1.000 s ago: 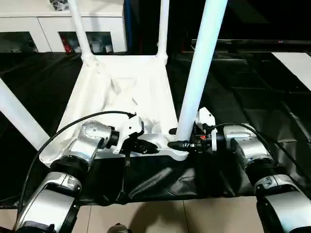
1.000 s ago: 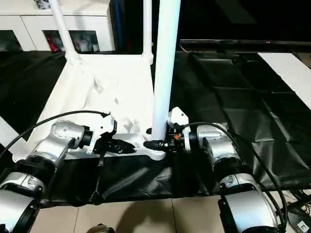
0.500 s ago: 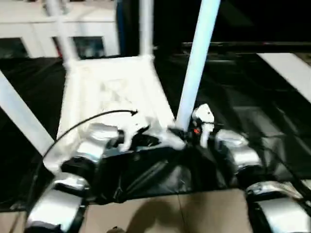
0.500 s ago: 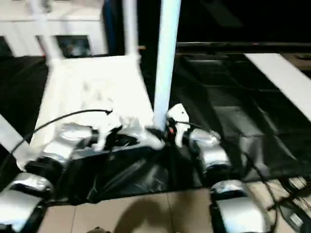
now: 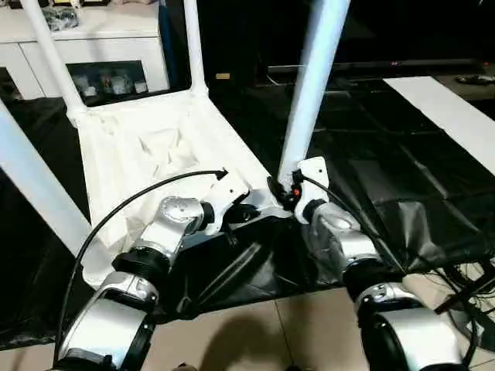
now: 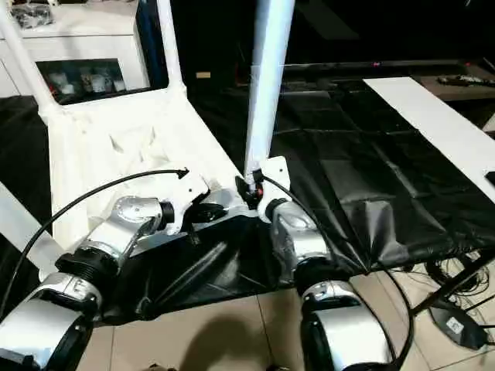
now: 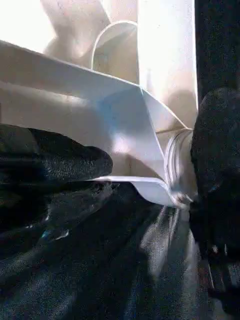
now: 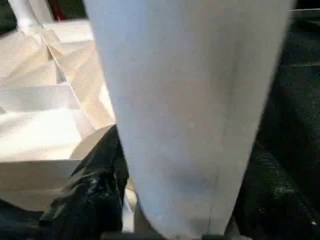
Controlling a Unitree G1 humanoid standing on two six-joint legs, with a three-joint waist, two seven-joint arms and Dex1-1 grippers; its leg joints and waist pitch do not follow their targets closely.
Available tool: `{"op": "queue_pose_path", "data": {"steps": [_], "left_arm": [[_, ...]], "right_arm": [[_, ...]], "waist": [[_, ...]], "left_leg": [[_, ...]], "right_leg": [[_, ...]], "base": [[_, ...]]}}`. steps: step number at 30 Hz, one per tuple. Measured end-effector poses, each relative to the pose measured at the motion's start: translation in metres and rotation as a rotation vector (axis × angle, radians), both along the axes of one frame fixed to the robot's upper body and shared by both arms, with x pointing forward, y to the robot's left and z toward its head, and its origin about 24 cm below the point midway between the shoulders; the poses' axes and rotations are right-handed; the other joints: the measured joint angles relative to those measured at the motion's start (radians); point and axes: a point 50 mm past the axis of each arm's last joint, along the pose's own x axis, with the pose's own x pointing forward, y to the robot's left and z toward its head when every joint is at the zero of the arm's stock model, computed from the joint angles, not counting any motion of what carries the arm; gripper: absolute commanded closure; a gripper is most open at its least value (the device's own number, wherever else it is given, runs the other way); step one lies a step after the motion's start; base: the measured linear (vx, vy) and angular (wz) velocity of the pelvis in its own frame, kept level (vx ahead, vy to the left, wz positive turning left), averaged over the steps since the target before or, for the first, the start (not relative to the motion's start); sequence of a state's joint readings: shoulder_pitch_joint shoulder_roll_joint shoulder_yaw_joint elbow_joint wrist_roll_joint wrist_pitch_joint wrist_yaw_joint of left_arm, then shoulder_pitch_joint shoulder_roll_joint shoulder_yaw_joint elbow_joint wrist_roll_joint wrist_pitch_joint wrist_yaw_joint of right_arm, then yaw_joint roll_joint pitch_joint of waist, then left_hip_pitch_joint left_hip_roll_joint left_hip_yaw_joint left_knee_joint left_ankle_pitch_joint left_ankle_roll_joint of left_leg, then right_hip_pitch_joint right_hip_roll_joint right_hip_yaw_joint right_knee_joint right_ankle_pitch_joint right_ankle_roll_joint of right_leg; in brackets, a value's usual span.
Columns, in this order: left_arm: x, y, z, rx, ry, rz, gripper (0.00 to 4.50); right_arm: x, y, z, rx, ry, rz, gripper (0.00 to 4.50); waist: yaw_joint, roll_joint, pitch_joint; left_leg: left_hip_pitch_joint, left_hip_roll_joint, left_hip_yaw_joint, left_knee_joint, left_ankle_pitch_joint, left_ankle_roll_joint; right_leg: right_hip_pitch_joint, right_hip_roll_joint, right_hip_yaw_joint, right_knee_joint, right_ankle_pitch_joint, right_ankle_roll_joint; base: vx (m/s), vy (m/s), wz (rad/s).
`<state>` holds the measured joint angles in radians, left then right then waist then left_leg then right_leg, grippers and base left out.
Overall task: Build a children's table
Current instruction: Rotate leg to tighten
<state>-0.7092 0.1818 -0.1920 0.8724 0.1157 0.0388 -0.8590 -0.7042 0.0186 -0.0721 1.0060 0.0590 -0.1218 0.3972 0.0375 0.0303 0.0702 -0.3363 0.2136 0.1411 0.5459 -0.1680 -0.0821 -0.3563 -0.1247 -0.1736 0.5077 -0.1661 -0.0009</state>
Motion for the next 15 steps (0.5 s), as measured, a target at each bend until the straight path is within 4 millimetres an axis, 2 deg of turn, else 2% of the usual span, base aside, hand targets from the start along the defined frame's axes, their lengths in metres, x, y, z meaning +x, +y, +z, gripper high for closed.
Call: {"op": "queue_pose_path", "data": {"steps": [1,2,3,4,5,6,7,9,12,15], "left_arm": [[0.001,0.002,0.002,0.003,-0.006,-0.005,4.50],[0.000,-0.001,0.003,0.000,-0.008,-0.018,4.50],[-0.001,-0.003,0.004,-0.014,-0.020,-0.037,4.50],[-0.001,-0.001,0.004,-0.016,-0.027,-0.044,4.50],[-0.001,0.000,0.006,-0.018,-0.031,-0.059,4.50],[-0.002,0.001,0.006,-0.022,-0.027,-0.075,4.50],[-0.002,0.001,0.007,-0.031,-0.021,-0.091,4.50],[-0.003,0.004,0.011,-0.043,-0.016,-0.123,4.50],[-0.005,0.012,0.014,-0.058,0.006,-0.180,4.50],[-0.007,0.017,0.015,-0.060,0.017,-0.222,4.50]], "right_arm": [[0.000,-0.001,0.001,0.004,-0.013,0.020,1.44],[-0.003,-0.007,-0.003,0.005,-0.013,0.026,1.37],[-0.002,-0.009,0.000,0.003,-0.028,0.042,1.34],[-0.002,-0.009,0.001,0.005,-0.038,0.063,1.25],[-0.003,-0.010,0.002,0.006,-0.045,0.086,1.25],[-0.003,-0.013,0.003,-0.003,-0.052,0.117,0.98],[-0.003,-0.016,0.003,-0.016,-0.057,0.147,0.98],[-0.005,-0.023,0.005,-0.047,-0.064,0.232,0.92],[-0.009,-0.037,0.007,-0.120,-0.068,0.410,0.92],[-0.013,-0.043,0.008,-0.143,-0.059,0.514,0.92]], "waist": [[0.012,0.004,0.004],[0.031,-0.014,0.002],[0.050,-0.055,-0.004],[0.065,-0.055,-0.002],[0.081,-0.042,-0.010],[0.088,-0.026,-0.020],[0.088,-0.017,-0.026],[0.088,-0.016,-0.027],[0.092,-0.016,-0.027],[0.096,-0.016,-0.027]], "left_leg": [[-0.006,0.005,-0.003,-0.002,0.000,0.000],[-0.009,0.005,0.030,-0.002,0.000,0.000],[-0.001,-0.003,0.052,0.004,-0.005,-0.005],[-0.004,-0.007,0.045,0.008,-0.019,-0.009],[-0.019,-0.008,0.025,0.002,-0.024,0.001],[-0.029,-0.005,0.013,0.001,-0.002,-0.011],[-0.035,0.000,0.005,0.003,0.030,-0.023],[-0.045,0.010,0.004,0.008,0.032,-0.018],[-0.055,0.010,0.005,0.015,0.027,-0.013],[-0.058,0.010,0.006,0.020,0.025,-0.011]], "right_leg": [[-0.001,-0.002,0.002,0.040,-0.026,0.000],[-0.002,-0.002,0.058,0.140,-0.079,-0.020],[-0.013,-0.002,0.105,0.165,-0.098,0.030],[-0.018,-0.003,0.107,0.162,-0.099,0.027],[-0.017,0.001,0.099,0.154,-0.098,0.025],[-0.020,0.014,0.094,0.145,-0.082,0.017],[-0.025,0.024,0.091,0.147,-0.077,0.010],[-0.030,0.033,0.088,0.138,-0.074,0.005],[-0.038,0.032,0.088,0.137,-0.074,0.004],[-0.039,0.032,0.088,0.137,-0.074,0.004]], "base": [[-0.051,-0.013,-0.12],[0.035,-0.107,0.14],[0.048,-0.179,0.05],[0.102,-0.140,0.11],[0.104,-0.086,-0.26],[0.125,-0.029,-0.24],[0.125,-0.029,-0.24],[0.063,-0.006,-0.07],[0.019,0.001,-0.01],[0.000,0.000,0.00]]}}
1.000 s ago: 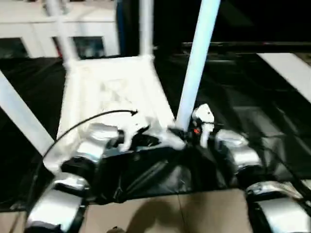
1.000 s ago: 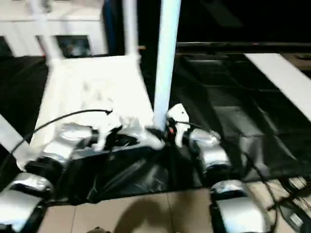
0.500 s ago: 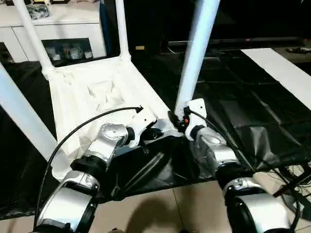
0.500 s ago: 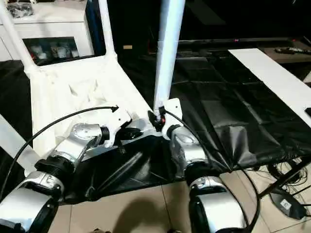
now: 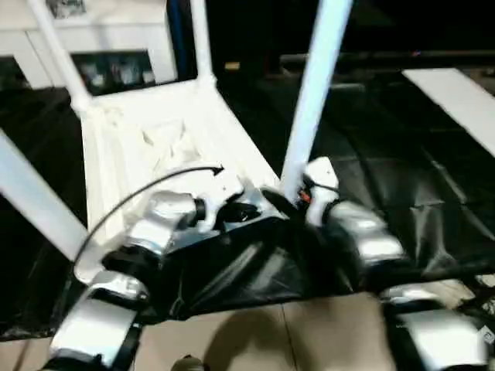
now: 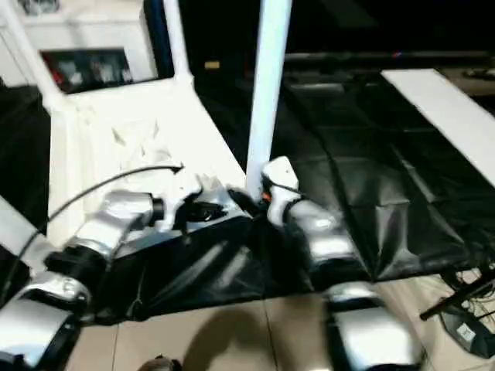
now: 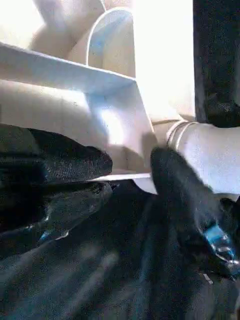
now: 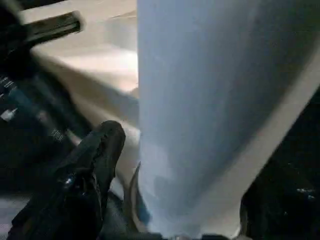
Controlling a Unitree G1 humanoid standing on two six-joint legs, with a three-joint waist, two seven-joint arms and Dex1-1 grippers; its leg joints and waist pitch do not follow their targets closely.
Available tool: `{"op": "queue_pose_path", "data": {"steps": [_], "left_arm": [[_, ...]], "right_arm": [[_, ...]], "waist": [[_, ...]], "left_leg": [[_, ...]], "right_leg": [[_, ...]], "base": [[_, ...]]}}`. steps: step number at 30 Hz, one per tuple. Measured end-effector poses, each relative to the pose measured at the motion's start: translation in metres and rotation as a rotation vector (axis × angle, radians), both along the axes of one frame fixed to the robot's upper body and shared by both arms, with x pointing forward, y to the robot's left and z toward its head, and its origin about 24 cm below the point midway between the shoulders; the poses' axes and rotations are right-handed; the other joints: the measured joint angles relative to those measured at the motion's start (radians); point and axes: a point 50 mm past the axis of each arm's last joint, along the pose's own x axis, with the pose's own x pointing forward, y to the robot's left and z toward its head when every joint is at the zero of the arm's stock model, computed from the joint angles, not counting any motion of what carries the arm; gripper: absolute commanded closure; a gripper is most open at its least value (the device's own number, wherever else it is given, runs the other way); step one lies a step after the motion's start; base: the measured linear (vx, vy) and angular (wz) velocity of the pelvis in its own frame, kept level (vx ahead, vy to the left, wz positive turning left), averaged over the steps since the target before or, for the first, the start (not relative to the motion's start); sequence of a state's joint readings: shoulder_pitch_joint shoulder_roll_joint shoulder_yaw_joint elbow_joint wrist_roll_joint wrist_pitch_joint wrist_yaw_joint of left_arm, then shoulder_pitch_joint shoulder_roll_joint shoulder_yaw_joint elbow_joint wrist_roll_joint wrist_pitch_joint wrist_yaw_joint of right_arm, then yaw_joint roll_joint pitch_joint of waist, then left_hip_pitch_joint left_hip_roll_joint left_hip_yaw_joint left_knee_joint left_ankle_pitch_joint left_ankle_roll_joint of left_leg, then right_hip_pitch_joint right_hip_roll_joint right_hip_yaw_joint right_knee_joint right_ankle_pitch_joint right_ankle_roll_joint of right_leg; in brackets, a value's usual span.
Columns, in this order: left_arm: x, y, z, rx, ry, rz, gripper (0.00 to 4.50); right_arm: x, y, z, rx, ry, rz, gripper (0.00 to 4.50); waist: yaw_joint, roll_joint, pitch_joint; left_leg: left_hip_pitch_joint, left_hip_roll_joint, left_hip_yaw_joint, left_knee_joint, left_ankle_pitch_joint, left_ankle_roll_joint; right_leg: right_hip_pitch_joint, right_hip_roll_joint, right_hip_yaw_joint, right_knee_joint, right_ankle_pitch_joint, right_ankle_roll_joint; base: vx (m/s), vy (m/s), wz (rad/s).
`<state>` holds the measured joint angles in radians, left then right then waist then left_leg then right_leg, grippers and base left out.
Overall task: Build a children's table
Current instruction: Rotate leg to tighten
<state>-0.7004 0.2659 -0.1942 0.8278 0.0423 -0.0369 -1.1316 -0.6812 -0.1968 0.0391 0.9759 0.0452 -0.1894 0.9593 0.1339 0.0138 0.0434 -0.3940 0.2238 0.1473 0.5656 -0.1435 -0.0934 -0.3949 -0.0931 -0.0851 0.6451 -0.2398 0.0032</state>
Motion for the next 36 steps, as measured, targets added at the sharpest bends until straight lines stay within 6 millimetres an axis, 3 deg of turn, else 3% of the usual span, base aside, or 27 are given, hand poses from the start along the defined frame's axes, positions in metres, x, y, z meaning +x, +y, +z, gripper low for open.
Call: {"op": "queue_pose_path", "data": {"steps": [8,16,21,31,36], "left_arm": [[-0.009,0.014,0.000,0.011,0.064,-0.139,4.50],[-0.014,0.020,0.001,0.019,0.100,-0.226,4.50],[-0.015,0.021,0.001,0.026,0.112,-0.250,4.50],[-0.014,0.020,0.000,0.024,0.114,-0.243,4.50],[-0.003,0.011,-0.004,0.034,0.070,-0.062,4.50]], "right_arm": [[-0.012,-0.005,0.002,-0.044,0.053,0.274,0.92],[-0.018,-0.008,0.003,-0.068,0.098,0.420,1.68],[-0.020,-0.008,0.002,-0.064,0.110,0.453,1.88],[-0.022,-0.003,-0.002,-0.015,0.123,0.416,1.89],[-0.011,0.004,-0.012,0.046,0.097,0.082,1.91]], "waist": [[0.014,-0.002,0.001],[0.018,-0.008,0.004],[0.018,-0.009,0.004],[0.017,-0.010,0.003],[0.002,-0.012,0.004]], "left_leg": [[0.001,0.004,0.014,0.004,-0.003,-0.005],[0.000,0.003,0.024,0.011,-0.007,0.005],[0.000,0.003,0.024,0.013,-0.008,0.004],[0.001,0.003,0.024,0.013,-0.007,0.005],[0.013,0.003,0.024,0.010,-0.008,0.003]], "right_leg": [[0.001,-0.001,0.009,0.001,0.001,-0.002],[0.001,-0.002,0.018,0.001,0.001,-0.002],[0.001,-0.002,0.019,0.002,0.002,-0.002],[0.002,-0.002,0.019,0.002,0.002,-0.002],[0.009,-0.002,0.022,0.001,0.007,-0.003]], "base": [[0.000,0.000,0.00],[0.000,0.000,0.00],[0.000,0.000,0.00],[0.000,0.000,0.00],[0.000,0.000,0.00]]}}
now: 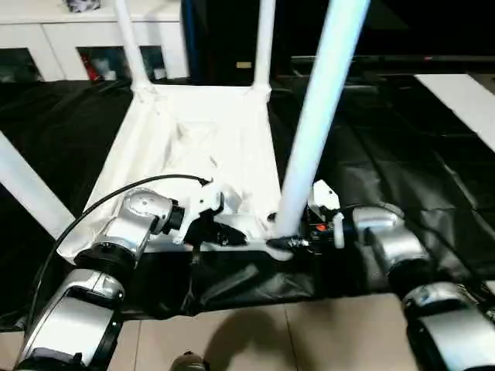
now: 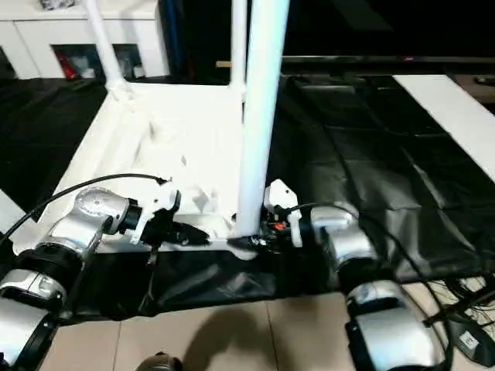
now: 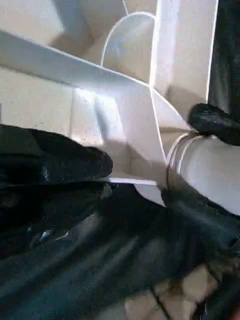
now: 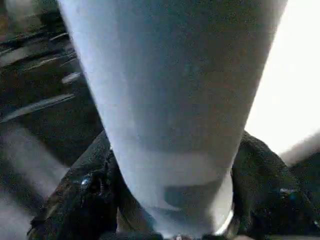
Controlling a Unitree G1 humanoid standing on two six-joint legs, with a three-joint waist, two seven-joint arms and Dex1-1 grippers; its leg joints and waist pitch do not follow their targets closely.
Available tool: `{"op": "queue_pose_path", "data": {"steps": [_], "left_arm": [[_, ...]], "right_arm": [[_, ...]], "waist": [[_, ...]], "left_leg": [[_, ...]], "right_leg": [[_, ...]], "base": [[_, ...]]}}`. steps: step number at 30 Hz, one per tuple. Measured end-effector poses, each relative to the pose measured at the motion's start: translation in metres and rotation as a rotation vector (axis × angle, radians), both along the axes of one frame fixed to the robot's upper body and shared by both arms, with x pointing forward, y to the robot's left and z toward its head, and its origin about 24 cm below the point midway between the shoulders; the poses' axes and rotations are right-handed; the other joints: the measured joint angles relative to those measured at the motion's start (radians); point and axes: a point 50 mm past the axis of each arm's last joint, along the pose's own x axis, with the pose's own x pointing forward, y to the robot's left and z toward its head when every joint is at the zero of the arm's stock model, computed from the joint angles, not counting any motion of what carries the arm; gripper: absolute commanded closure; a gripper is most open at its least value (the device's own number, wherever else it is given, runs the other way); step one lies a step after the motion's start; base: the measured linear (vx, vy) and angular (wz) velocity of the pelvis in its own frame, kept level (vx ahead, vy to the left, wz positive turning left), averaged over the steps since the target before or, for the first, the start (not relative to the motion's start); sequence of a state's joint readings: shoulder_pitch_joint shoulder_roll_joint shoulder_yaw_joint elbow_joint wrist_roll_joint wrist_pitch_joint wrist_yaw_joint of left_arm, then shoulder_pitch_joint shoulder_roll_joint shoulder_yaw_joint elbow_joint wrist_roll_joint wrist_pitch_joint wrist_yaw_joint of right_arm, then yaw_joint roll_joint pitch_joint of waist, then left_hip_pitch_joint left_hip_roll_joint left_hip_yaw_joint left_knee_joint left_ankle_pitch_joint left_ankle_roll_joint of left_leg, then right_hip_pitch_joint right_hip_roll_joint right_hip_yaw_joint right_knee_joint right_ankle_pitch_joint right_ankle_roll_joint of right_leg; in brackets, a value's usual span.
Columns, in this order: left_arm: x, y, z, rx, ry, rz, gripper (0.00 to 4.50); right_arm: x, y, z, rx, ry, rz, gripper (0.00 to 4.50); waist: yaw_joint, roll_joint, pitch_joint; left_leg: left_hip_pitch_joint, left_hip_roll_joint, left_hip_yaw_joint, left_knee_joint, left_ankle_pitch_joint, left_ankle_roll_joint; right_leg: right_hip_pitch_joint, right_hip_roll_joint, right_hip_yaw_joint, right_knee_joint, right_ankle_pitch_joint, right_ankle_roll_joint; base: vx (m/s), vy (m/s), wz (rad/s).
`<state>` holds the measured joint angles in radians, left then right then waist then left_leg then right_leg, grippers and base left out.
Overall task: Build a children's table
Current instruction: Rotate leg to tighten
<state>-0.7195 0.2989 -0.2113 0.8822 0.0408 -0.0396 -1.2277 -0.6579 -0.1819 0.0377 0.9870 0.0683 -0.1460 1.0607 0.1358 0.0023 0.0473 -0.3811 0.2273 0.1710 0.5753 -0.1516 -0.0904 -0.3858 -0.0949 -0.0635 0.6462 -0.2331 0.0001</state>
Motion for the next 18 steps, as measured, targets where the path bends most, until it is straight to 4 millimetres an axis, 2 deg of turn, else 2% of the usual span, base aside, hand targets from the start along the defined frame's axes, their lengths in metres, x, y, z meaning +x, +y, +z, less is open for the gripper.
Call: {"op": "queue_pose_path", "data": {"steps": [4,7,9,11,12,13,15,17,18], "left_arm": [[0.004,-0.011,-0.003,-0.005,-0.031,0.094,4.50],[0.009,-0.024,-0.007,-0.010,-0.056,0.220,4.50],[0.010,-0.030,-0.007,-0.010,-0.070,0.251,4.50],[0.010,-0.032,-0.007,-0.007,-0.083,0.266,4.50],[0.009,-0.033,-0.007,-0.008,-0.087,0.270,4.50],[0.009,-0.033,-0.006,-0.008,-0.089,0.270,4.50],[0.009,-0.033,-0.006,-0.009,-0.094,0.269,4.50],[0.008,-0.034,-0.006,-0.009,-0.101,0.270,4.50],[0.008,-0.034,-0.006,-0.009,-0.108,0.271,4.50]], "right_arm": [[0.008,0.005,-0.004,0.010,-0.001,-0.213,1.91],[0.016,0.020,-0.006,0.016,0.003,-0.468,1.91],[0.019,0.023,-0.006,0.011,0.005,-0.549,1.91],[0.020,0.027,-0.005,0.008,0.001,-0.578,1.91],[0.020,0.028,-0.005,0.005,-0.009,-0.585,1.56],[0.020,0.028,-0.005,0.004,-0.018,-0.585,1.56],[0.020,0.029,-0.005,-0.006,-0.036,-0.588,1.17],[0.019,0.030,-0.005,-0.012,-0.049,-0.586,1.12],[0.019,0.030,-0.005,-0.013,-0.055,-0.581,0.93]], "waist": [[-0.023,-0.001,0.000],[-0.034,-0.001,0.000],[-0.036,-0.001,0.000],[-0.036,-0.002,0.000],[-0.036,-0.002,-0.001],[-0.036,-0.001,-0.001],[-0.036,-0.001,-0.001],[-0.036,-0.001,-0.001],[-0.036,-0.001,-0.001]], "left_leg": [[0.004,0.000,0.000,-0.001,0.000,0.000],[0.012,-0.002,-0.001,-0.005,0.000,0.000],[0.013,-0.003,-0.001,-0.010,0.000,0.000],[0.013,-0.003,-0.001,-0.013,0.000,0.000],[0.013,-0.003,0.000,-0.013,0.000,0.000],[0.013,-0.003,0.000,-0.013,0.000,0.000],[0.013,-0.003,0.000,-0.015,0.000,0.000],[0.013,-0.003,0.001,-0.016,0.000,0.000],[0.013,-0.003,0.001,-0.017,0.000,0.000]], "right_leg": [[0.001,0.000,0.002,-0.001,0.003,0.000],[0.004,0.000,0.005,-0.001,0.003,0.001],[0.004,0.000,0.006,-0.004,-0.001,0.007],[0.004,0.000,0.006,-0.006,0.000,0.007],[0.004,0.001,0.006,-0.006,0.002,0.003],[0.004,0.001,0.006,-0.006,0.004,0.002],[0.004,0.001,0.006,-0.007,0.004,0.002],[0.004,0.001,0.006,-0.008,0.005,0.003],[0.004,0.001,0.006,-0.009,0.005,0.003]], "base": [[0.000,0.000,0.00],[0.000,0.000,0.00],[0.000,0.000,0.00],[0.000,0.000,0.00],[0.000,0.000,0.00],[0.000,0.000,0.00],[0.000,0.000,0.00],[0.000,0.000,0.00],[0.000,0.000,0.00]]}}
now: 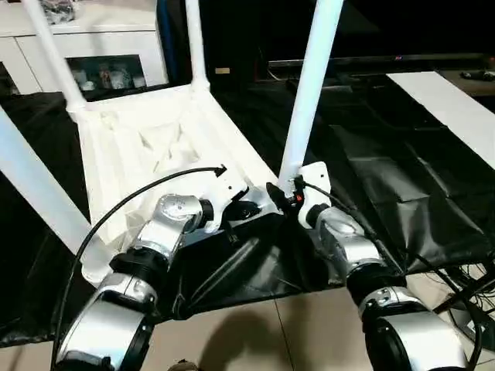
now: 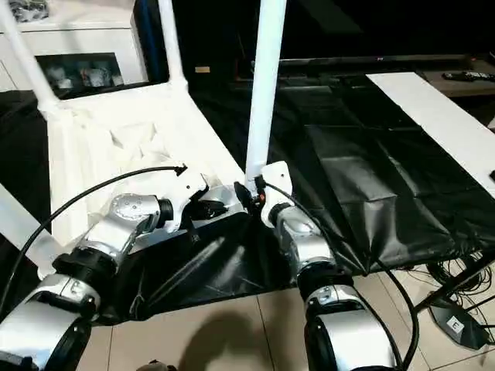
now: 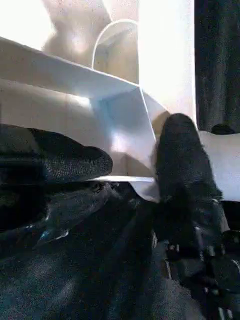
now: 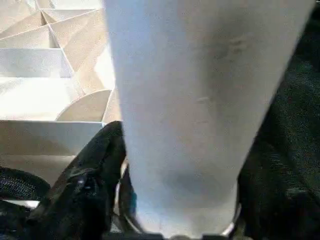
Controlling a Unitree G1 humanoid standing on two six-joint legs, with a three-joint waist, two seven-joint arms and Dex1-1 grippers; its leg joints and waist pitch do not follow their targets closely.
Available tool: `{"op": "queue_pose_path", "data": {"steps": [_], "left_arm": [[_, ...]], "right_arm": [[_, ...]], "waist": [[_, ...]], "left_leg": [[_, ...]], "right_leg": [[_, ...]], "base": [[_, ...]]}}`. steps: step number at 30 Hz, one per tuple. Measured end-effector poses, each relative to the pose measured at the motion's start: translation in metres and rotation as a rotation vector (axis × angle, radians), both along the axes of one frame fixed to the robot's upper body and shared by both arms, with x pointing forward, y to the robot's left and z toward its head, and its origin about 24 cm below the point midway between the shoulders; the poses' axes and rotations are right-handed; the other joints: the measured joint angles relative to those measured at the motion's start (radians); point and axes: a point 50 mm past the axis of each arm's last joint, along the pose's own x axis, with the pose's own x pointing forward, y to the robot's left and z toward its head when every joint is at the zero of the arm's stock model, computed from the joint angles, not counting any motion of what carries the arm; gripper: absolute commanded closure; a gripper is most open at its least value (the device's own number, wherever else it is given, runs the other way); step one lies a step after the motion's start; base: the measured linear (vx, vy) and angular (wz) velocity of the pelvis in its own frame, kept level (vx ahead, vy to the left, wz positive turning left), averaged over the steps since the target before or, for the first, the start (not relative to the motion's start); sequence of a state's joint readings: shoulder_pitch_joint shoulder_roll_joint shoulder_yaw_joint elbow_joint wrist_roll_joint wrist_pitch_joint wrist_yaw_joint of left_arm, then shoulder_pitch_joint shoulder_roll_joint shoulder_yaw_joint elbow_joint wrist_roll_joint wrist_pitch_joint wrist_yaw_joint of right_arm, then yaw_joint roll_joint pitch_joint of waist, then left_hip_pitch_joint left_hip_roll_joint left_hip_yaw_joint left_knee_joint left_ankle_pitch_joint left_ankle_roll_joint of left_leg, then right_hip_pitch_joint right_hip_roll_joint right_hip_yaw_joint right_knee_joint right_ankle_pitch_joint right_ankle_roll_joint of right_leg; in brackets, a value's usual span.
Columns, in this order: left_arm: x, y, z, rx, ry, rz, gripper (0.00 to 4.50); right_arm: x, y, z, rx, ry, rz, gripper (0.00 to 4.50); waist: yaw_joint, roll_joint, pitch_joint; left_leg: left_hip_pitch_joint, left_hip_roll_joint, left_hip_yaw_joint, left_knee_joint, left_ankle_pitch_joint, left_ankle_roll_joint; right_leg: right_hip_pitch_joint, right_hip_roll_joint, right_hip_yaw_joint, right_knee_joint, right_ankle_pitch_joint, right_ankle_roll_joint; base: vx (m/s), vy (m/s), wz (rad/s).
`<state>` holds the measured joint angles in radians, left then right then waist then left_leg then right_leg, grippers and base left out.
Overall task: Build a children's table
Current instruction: Rotate leg to tighten
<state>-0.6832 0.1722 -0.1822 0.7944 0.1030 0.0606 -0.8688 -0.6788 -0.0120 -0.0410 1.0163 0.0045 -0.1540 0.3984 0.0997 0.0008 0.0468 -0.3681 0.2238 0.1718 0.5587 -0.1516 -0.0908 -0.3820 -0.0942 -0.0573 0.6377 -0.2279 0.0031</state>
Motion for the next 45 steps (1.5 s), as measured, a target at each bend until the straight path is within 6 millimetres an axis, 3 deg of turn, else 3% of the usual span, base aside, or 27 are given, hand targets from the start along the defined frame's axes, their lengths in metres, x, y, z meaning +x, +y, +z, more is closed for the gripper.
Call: {"op": "queue_pose_path", "data": {"steps": [6,14,20,21,31,45], "left_arm": [[-0.002,0.000,0.001,-0.001,-0.012,-0.022,4.50],[-0.007,0.006,0.005,-0.017,-0.003,-0.156,4.50],[-0.012,0.019,0.007,-0.031,0.038,-0.266,4.50],[-0.014,0.023,0.007,-0.033,0.052,-0.295,4.50],[-0.021,0.032,0.007,-0.031,0.111,-0.430,4.50],[-0.023,0.035,0.006,-0.030,0.126,-0.466,4.50]], "right_arm": [[-0.002,-0.007,0.001,-0.023,-0.021,0.082,0.46],[-0.007,-0.027,0.008,-0.103,-0.064,0.355,0.46],[-0.016,-0.044,0.017,-0.086,-0.040,0.631,0.46],[-0.018,-0.045,0.019,-0.084,-0.031,0.690,0.71],[-0.028,-0.049,0.023,-0.064,0.036,0.919,1.48],[-0.031,-0.044,0.026,-0.057,0.028,0.976,2.42]], "waist": [[0.000,0.000,0.000],[0.015,0.005,0.000],[0.023,0.004,0.000],[0.026,0.004,0.000],[0.050,0.003,0.001],[0.050,0.003,0.001]], "left_leg": [[-0.002,0.000,0.001,-0.003,0.000,0.000],[-0.007,0.001,0.004,0.000,0.000,0.001],[-0.019,0.001,0.003,0.009,0.002,0.007],[-0.019,0.002,0.003,0.010,0.002,0.008],[-0.020,0.003,0.003,0.012,0.000,0.004],[-0.019,0.003,0.003,0.013,0.000,0.004]], "right_leg": [[0.000,0.000,0.000,-0.007,0.003,0.003],[-0.001,0.001,0.000,-0.012,0.002,0.003],[-0.006,0.001,-0.004,-0.011,0.002,0.003],[-0.006,0.001,-0.004,-0.010,0.002,0.003],[-0.006,0.000,-0.004,-0.009,0.002,0.002],[-0.006,-0.001,-0.004,-0.007,0.002,0.002]], "base": [[0.000,0.000,0.00],[0.000,0.000,0.00],[0.000,0.000,0.00],[0.000,0.000,0.00],[0.000,0.000,0.00],[0.000,0.000,0.00]]}}
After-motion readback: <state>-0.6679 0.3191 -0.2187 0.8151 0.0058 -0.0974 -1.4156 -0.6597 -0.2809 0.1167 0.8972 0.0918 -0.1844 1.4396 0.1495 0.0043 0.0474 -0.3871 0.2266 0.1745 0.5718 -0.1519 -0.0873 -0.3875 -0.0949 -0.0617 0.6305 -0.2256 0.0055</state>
